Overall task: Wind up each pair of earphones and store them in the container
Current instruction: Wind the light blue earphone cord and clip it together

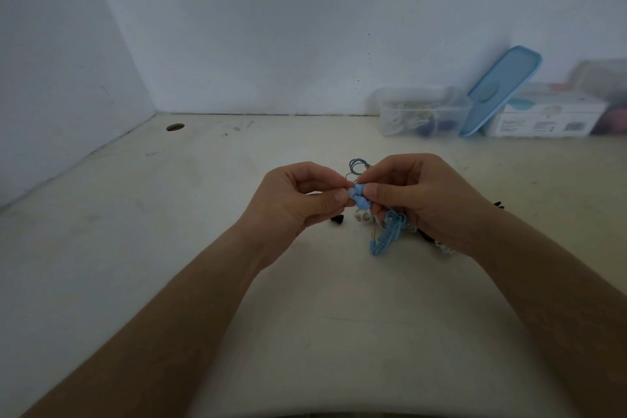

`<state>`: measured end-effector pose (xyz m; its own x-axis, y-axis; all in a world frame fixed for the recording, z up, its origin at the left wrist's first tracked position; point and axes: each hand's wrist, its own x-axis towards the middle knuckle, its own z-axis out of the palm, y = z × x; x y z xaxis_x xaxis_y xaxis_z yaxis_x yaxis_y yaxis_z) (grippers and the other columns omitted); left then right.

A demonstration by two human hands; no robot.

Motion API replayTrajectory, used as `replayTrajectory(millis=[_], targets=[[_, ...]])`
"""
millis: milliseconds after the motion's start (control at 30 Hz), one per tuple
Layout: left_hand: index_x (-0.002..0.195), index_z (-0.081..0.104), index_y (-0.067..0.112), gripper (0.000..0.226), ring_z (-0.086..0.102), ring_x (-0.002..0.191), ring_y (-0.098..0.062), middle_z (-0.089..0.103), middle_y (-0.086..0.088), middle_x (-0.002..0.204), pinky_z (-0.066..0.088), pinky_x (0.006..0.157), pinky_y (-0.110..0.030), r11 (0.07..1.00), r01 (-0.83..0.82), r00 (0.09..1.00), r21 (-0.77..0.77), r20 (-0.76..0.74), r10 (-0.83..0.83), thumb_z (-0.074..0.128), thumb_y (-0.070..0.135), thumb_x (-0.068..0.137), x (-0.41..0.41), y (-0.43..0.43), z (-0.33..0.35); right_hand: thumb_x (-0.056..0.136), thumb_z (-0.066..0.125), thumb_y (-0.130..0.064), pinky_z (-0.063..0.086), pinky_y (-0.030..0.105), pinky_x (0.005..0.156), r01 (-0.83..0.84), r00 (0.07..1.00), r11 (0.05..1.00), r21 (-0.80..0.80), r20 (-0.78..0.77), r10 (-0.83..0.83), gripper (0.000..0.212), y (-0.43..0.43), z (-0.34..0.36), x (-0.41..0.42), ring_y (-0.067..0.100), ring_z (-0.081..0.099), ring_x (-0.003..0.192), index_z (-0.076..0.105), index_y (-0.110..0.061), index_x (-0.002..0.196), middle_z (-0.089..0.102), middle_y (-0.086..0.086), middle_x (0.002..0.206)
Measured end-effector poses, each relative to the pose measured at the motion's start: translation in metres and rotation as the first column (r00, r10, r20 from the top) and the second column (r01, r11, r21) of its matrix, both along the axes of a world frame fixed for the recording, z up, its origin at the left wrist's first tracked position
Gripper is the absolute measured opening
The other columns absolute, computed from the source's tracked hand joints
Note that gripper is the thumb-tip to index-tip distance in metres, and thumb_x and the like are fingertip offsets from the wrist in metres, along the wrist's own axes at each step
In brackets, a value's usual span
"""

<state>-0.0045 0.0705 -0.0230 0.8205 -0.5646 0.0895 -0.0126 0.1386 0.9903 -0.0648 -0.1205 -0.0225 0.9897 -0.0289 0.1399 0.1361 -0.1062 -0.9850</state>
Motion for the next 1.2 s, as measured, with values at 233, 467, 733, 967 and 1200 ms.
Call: replayTrajectory(millis=[233, 467, 733, 967, 1200], targets=[[0.069, 0.076, 0.019, 0.015, 0.074, 0.079, -0.021, 0.076, -0.010, 0.087, 0.058, 0.071, -0.024, 1.000, -0.021, 1.000, 0.005, 0.002, 0.021, 0.074, 0.005, 0.070, -0.0004, -0.0006, -0.0004, 0.085, 0.070, -0.003, 0.053, 0.020, 0.060, 0.021, 0.999, 0.999, -0.025, 0.049, -0.020, 0.010, 0.0023, -0.0012, 0.0001, 0.015, 0.065, 0.061, 0.073, -0.001, 0.094, 0.074, 0.011, 0.075], [0.080, 0.072, 0.010, 0.012, 0.074, 0.079, -0.021, 0.077, -0.010, 0.089, 0.058, 0.069, -0.023, 0.997, -0.060, 0.997, -0.053, -0.043, 0.057, 0.073, 0.007, 0.069, -0.0005, -0.0021, -0.0019, 0.083, 0.073, -0.004, 0.052, 0.021, 0.058, 0.087, 0.994, 0.994, 0.060, 0.057, -0.091, 0.010, 0.0087, -0.0051, 0.0017, 0.014, 0.066, 0.061, 0.074, -0.003, 0.092, 0.075, 0.013, 0.078], [0.090, 0.068, 0.004, 0.022, 0.075, 0.078, -0.019, 0.076, -0.011, 0.089, 0.060, 0.073, -0.023, 0.991, -0.020, 0.994, -0.131, -0.109, 0.006, 0.070, 0.006, 0.068, -0.0002, -0.0040, -0.0018, 0.070, 0.075, -0.017, 0.055, 0.026, 0.063, 0.038, 0.999, 0.987, 0.158, 0.010, -0.040, 0.024, 0.0066, -0.0037, 0.0010, 0.019, 0.068, 0.069, 0.074, -0.006, 0.093, 0.075, 0.020, 0.091], [0.093, 0.068, 0.003, 0.025, 0.074, 0.081, -0.022, 0.076, -0.012, 0.093, 0.059, 0.070, -0.022, 0.992, -0.037, 0.996, -0.118, -0.091, 0.027, 0.070, 0.008, 0.069, -0.0009, -0.0040, -0.0038, 0.081, 0.074, -0.009, 0.055, 0.027, 0.065, 0.059, 0.998, 0.990, 0.128, 0.022, -0.062, 0.012, 0.0076, -0.0063, 0.0028, 0.028, 0.067, 0.077, 0.075, -0.007, 0.093, 0.074, 0.023, 0.094], [0.090, 0.069, 0.007, 0.018, 0.074, 0.076, -0.017, 0.076, -0.010, 0.087, 0.060, 0.069, -0.020, 0.985, 0.026, 0.975, -0.171, -0.212, -0.062, 0.066, 0.005, 0.072, -0.0036, -0.0041, 0.0003, 0.076, 0.075, -0.018, 0.057, 0.044, 0.080, 0.052, 0.995, 0.994, 0.093, 0.076, -0.060, 0.018, 0.0070, -0.0057, 0.0013, 0.037, 0.067, 0.085, 0.076, -0.011, 0.092, 0.074, 0.021, 0.094]])
